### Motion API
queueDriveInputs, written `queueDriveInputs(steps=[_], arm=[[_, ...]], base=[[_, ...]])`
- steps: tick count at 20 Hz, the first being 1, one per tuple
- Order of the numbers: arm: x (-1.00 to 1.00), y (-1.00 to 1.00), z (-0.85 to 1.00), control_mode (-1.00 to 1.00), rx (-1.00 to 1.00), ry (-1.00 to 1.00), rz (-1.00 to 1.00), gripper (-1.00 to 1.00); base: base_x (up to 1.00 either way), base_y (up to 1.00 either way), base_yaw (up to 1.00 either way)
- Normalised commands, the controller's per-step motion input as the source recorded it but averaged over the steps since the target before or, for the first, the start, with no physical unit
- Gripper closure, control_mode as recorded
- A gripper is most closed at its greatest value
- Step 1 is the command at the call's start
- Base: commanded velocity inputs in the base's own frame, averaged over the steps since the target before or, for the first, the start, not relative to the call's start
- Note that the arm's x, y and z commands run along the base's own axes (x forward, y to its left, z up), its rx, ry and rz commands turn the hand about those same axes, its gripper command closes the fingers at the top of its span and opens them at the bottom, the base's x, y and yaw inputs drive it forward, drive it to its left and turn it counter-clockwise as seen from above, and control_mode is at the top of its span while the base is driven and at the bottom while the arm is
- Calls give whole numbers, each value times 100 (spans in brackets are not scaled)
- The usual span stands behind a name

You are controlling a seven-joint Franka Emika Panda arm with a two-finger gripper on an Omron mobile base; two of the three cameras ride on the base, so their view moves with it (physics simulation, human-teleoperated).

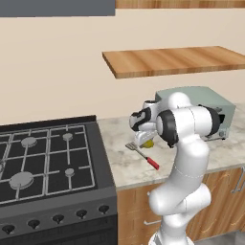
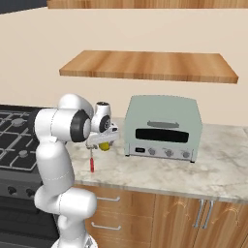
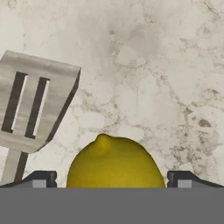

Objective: Put the carrot and lemon in the pot. Retrieve the spatula and lightly stir the vegetables in the pot.

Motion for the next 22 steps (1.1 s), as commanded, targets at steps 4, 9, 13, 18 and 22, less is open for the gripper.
queueDriveInputs(steps=[4, 9, 13, 18, 22], arm=[[0, 5, -4, -100, 0, 7, 1, 100], [0, 2, 0, -100, 0, 2, 0, 100], [-14, 0, 16, -100, 0, 0, -5, 100], [-35, 0, 47, -100, 0, 0, -23, 100], [-52, 7, 61, -100, 0, 0, -23, 100]], base=[[0, 0, 0], [0, 0, 0], [0, 0, 0], [0, 0, 0], [0, 0, 0]])
